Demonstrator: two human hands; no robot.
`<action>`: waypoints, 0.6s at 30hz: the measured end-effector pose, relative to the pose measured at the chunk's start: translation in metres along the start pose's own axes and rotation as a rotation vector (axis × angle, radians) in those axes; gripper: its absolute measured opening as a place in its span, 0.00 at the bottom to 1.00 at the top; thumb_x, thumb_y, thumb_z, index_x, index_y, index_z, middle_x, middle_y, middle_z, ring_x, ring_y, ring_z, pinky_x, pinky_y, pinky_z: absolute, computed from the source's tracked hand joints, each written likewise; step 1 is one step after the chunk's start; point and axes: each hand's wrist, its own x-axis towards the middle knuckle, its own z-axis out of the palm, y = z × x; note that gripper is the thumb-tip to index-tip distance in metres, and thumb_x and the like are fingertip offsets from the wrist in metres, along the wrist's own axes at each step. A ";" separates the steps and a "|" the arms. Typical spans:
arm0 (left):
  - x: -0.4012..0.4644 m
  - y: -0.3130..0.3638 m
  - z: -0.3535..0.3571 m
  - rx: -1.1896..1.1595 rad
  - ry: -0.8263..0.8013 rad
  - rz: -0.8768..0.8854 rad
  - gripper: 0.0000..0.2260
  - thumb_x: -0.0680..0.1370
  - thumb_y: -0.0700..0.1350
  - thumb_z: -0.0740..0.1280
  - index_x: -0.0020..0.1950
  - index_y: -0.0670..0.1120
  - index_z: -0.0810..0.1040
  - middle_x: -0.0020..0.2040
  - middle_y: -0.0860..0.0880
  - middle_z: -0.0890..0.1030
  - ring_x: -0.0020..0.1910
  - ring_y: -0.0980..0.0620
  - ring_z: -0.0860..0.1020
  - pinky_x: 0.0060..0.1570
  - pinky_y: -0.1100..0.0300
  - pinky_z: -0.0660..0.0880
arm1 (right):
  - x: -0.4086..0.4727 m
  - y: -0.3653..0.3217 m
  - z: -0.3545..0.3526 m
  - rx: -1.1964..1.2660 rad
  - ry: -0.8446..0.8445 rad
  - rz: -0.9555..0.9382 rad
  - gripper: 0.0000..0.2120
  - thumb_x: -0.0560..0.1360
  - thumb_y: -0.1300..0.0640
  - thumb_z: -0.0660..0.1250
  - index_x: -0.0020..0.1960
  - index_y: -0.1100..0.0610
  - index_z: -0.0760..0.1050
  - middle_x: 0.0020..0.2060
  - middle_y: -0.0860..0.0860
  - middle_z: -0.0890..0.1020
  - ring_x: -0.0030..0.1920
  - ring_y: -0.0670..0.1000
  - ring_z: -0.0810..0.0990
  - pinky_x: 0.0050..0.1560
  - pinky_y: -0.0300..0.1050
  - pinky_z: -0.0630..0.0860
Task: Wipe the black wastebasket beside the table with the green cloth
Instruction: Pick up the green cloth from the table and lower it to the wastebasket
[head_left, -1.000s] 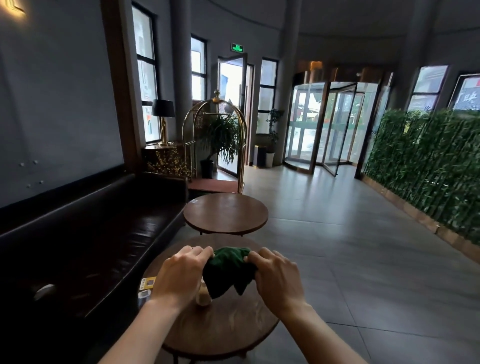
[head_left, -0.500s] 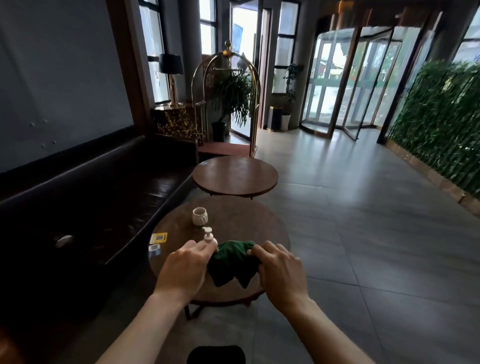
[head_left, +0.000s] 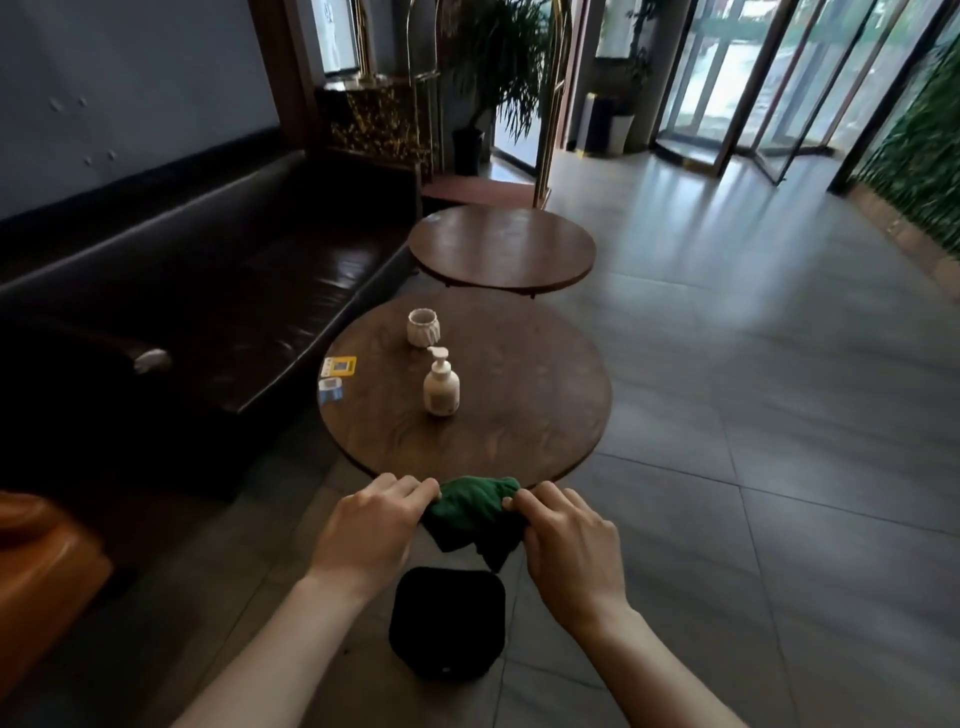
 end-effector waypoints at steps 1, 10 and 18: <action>-0.004 -0.004 0.009 0.002 -0.008 0.001 0.20 0.66 0.31 0.76 0.53 0.48 0.83 0.44 0.53 0.84 0.42 0.47 0.82 0.29 0.53 0.80 | -0.003 -0.001 0.009 0.004 -0.008 0.002 0.17 0.68 0.60 0.80 0.51 0.46 0.80 0.42 0.44 0.80 0.39 0.50 0.80 0.25 0.46 0.71; -0.025 -0.034 0.073 -0.036 -0.027 -0.004 0.19 0.66 0.33 0.77 0.53 0.48 0.83 0.43 0.52 0.84 0.40 0.47 0.82 0.29 0.53 0.80 | -0.019 -0.007 0.076 0.054 -0.025 0.021 0.12 0.72 0.60 0.77 0.53 0.48 0.82 0.43 0.46 0.81 0.39 0.52 0.80 0.25 0.47 0.74; -0.039 -0.051 0.151 -0.051 -0.043 -0.002 0.19 0.65 0.34 0.78 0.52 0.49 0.83 0.43 0.53 0.84 0.40 0.48 0.82 0.28 0.56 0.79 | -0.039 0.005 0.154 0.066 -0.041 0.040 0.13 0.73 0.61 0.76 0.54 0.47 0.82 0.44 0.45 0.81 0.40 0.51 0.80 0.25 0.47 0.75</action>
